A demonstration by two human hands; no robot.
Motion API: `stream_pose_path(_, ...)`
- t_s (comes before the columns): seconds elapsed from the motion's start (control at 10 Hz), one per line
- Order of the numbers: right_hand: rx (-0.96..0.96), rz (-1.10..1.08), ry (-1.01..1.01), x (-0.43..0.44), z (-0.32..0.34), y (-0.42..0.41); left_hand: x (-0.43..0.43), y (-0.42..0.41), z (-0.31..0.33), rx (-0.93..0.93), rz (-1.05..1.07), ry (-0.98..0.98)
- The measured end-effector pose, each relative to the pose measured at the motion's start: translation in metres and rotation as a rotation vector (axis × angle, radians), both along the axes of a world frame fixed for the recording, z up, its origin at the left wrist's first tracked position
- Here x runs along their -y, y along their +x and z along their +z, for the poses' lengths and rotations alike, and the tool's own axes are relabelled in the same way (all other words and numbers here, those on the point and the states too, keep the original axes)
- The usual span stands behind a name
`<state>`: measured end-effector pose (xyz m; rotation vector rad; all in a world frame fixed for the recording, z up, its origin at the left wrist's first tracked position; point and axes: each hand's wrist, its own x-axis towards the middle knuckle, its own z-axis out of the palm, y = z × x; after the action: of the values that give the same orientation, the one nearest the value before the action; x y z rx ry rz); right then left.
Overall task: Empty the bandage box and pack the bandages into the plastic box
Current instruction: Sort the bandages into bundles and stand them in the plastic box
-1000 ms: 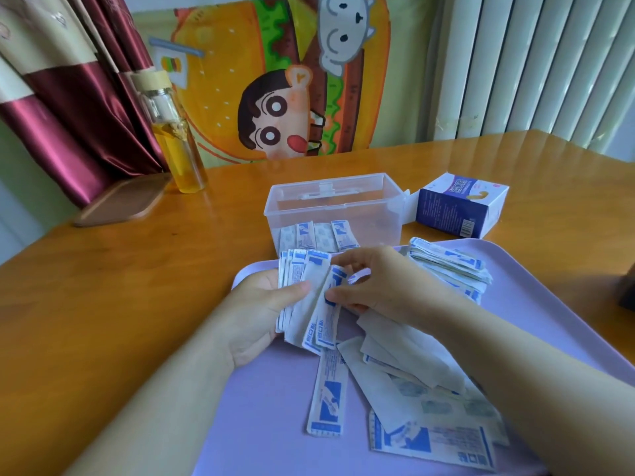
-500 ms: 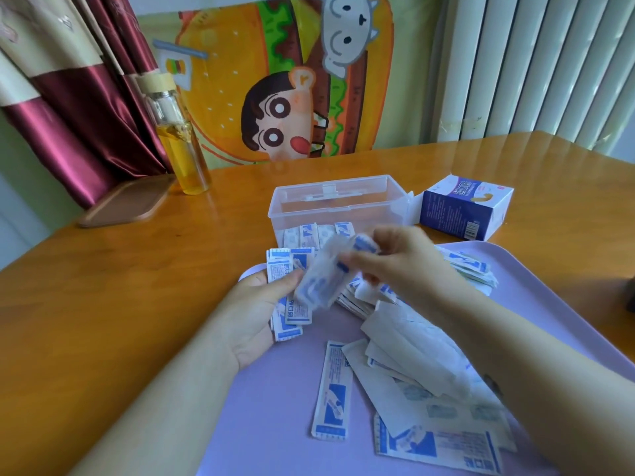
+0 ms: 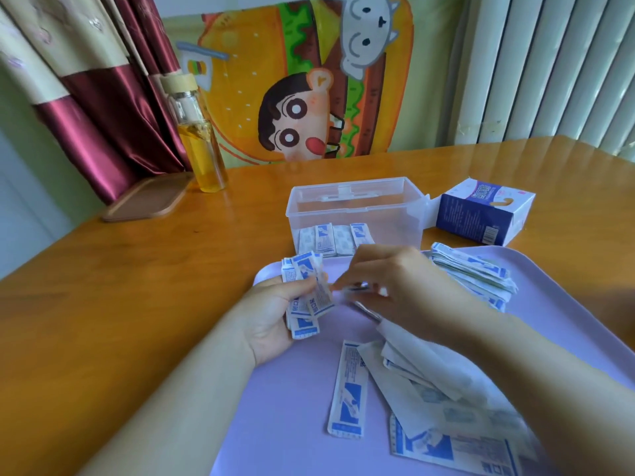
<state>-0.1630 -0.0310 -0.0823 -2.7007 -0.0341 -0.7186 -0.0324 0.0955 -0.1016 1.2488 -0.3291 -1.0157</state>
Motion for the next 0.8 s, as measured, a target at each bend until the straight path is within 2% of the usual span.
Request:
stream_pose_path(0.1,0.080,-0.170,0.291,0.008,0.014,-0.006,0.000,0.005,0.000,0.124,0.082,0.020)
stream_pose_path(0.2,-0.003,-0.126,0.809,0.012,0.020,-0.010,0.001,0.001,0.000,0.350,0.011,0.054)
stream_pose_path(0.3,-0.212,-0.156,0.970,0.010,0.007,-0.003,0.004,-0.005,0.000,0.451,-0.136,0.098)
stream_pose_path(0.4,-0.201,-0.280,0.987,0.009,-0.002,0.005,0.006,-0.004,-0.001,0.444,-0.150,0.117)
stream_pose_path(0.5,-0.209,-0.258,1.030,0.007,-0.003,0.005,0.006,-0.006,-0.001,0.382,-0.101,0.100)
stream_pose_path(0.6,-0.242,-0.262,0.953,0.001,-0.004,0.005,0.005,-0.015,0.005,0.336,-0.082,0.076)
stream_pose_path(0.7,-0.182,-0.329,1.017,0.007,-0.005,0.008,0.005,-0.012,0.000,0.237,-0.061,0.035)
stream_pose_path(0.8,-0.201,-0.231,1.155,0.012,0.000,0.004,0.005,-0.011,0.001,0.300,-0.085,0.015)
